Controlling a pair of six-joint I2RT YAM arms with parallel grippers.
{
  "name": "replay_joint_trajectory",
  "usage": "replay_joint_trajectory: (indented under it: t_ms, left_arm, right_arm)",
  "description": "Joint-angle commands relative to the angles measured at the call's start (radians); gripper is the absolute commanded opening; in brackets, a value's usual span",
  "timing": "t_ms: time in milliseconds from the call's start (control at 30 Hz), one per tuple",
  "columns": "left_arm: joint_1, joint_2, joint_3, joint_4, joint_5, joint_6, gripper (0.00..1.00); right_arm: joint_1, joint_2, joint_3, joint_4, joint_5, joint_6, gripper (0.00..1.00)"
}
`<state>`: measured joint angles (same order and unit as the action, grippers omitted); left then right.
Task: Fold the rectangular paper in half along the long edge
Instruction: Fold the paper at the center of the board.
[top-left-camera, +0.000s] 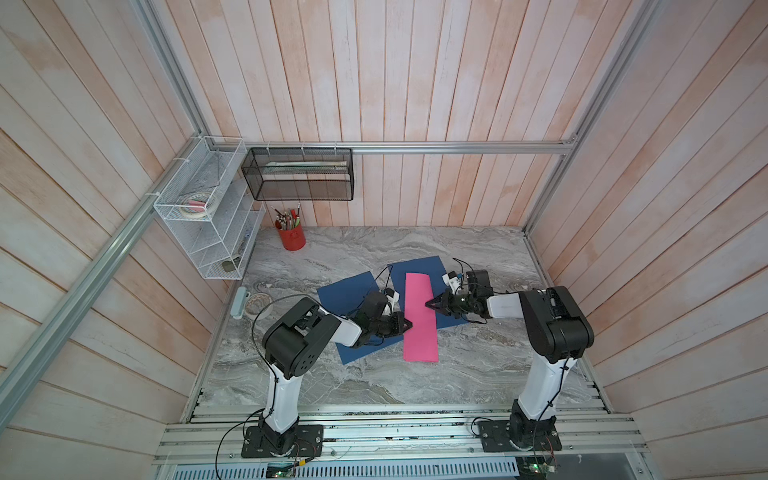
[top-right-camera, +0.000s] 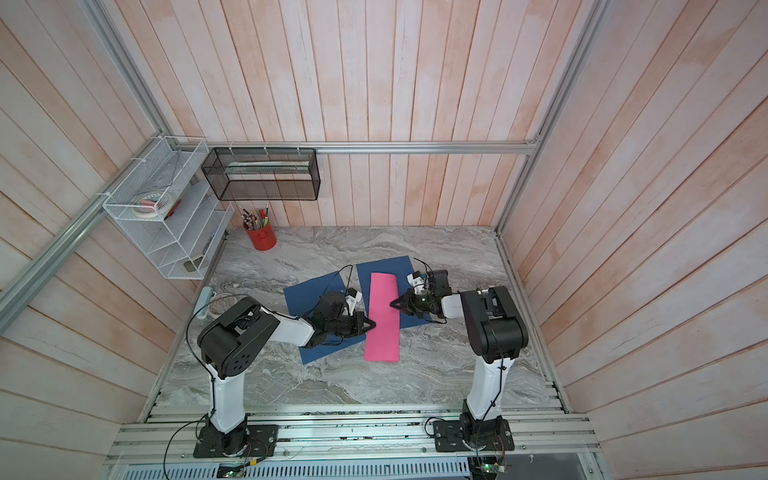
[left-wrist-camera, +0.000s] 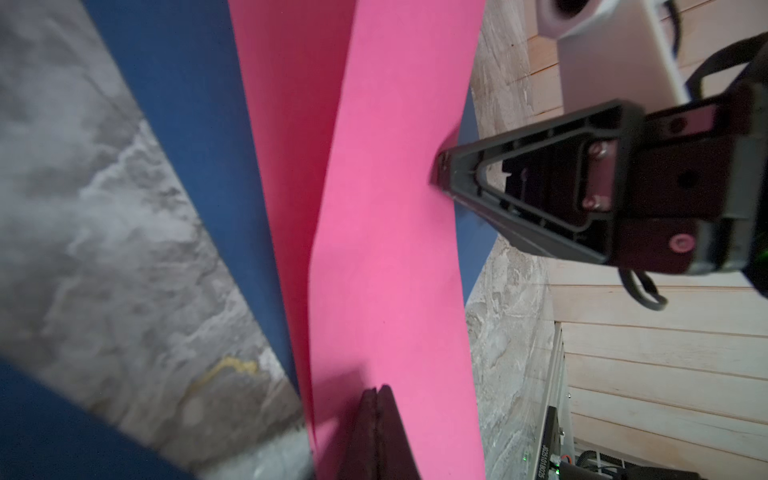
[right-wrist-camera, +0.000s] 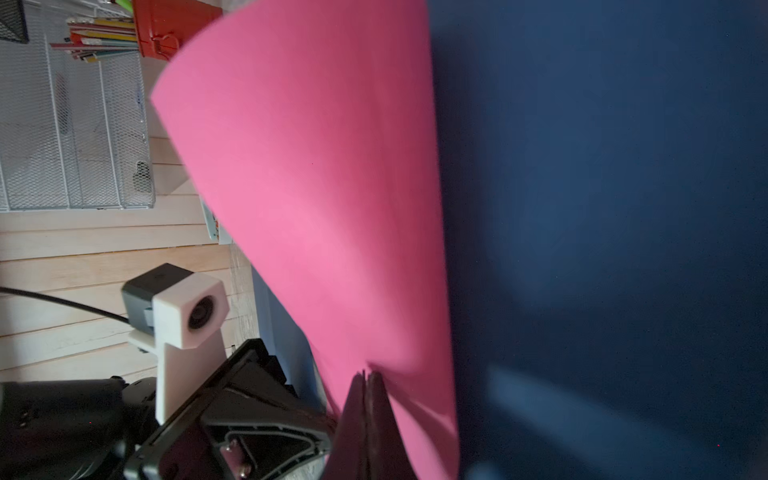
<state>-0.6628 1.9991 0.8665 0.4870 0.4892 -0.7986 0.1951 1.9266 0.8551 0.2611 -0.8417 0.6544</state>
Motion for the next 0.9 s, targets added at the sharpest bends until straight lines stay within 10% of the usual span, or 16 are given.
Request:
replay_joint_trajectory:
  t_ms: [0, 867]
  left_arm:
    - [0.011, 0.071, -0.037, -0.139, -0.048, 0.015, 0.00]
    - [0.060, -0.132, -0.129, 0.060, 0.019, -0.044, 0.00]
  right_arm:
    - [-0.045, -0.002, -0.059, 0.024, 0.013, 0.006, 0.00]
    - [-0.057, 0.005, -0.043, 0.015, -0.001, -0.022, 0.00]
